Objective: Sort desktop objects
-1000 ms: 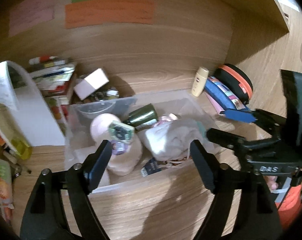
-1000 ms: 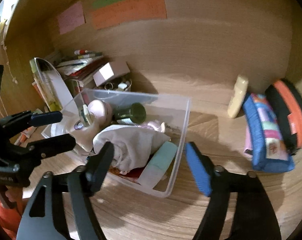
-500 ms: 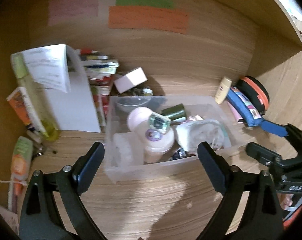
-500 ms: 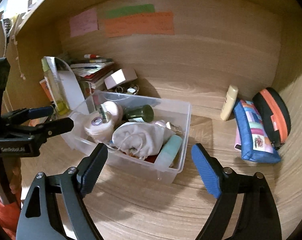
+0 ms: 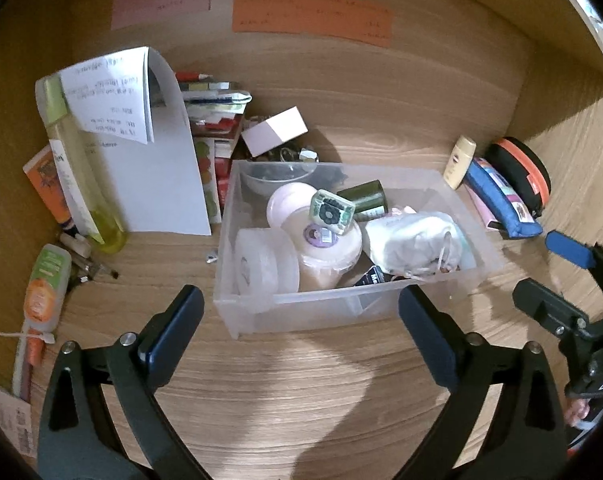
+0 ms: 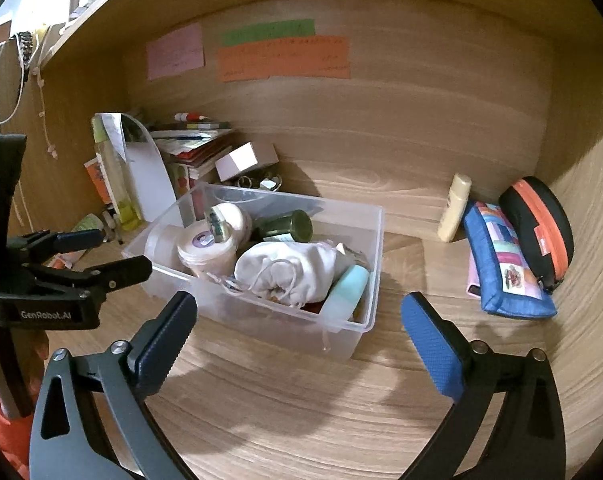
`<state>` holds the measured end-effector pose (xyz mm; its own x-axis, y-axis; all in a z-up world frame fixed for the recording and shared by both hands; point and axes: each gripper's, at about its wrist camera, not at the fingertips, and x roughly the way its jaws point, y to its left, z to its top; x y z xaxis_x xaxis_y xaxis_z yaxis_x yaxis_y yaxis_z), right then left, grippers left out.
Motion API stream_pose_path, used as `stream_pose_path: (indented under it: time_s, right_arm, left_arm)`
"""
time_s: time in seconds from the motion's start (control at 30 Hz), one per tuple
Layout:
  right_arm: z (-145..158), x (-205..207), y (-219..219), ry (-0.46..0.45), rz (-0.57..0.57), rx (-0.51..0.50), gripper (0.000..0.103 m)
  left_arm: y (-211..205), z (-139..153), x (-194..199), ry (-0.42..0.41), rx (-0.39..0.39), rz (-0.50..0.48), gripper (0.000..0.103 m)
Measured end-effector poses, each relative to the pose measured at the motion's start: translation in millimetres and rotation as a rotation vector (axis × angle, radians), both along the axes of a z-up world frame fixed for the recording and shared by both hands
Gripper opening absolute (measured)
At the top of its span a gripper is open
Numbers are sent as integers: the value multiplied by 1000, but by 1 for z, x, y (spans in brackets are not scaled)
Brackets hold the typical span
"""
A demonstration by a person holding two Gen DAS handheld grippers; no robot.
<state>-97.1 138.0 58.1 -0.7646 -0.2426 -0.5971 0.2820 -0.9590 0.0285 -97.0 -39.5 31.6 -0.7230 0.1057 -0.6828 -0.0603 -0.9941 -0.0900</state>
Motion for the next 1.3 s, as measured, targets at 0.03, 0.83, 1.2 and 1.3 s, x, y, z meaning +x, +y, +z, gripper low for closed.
stream_pose_path:
  time_s: [0.03,0.83,1.2,1.3]
  right_arm:
    - [-1,0,0,-4,-2,-3,102]
    - [-12,-3,1,-67,-17,-36,102]
    - [-10,7,3,-58,-27,-36,102]
    - [-10,10,5,-58,-35,-36,102]
  left_arm:
    - [0,0,0,5,4,6,99]
    - [21,0,9,53,-62,-40,100]
    - [34,2,20,87,-86,-59,100]
    - [35,1,20,81,-81,-59,100]
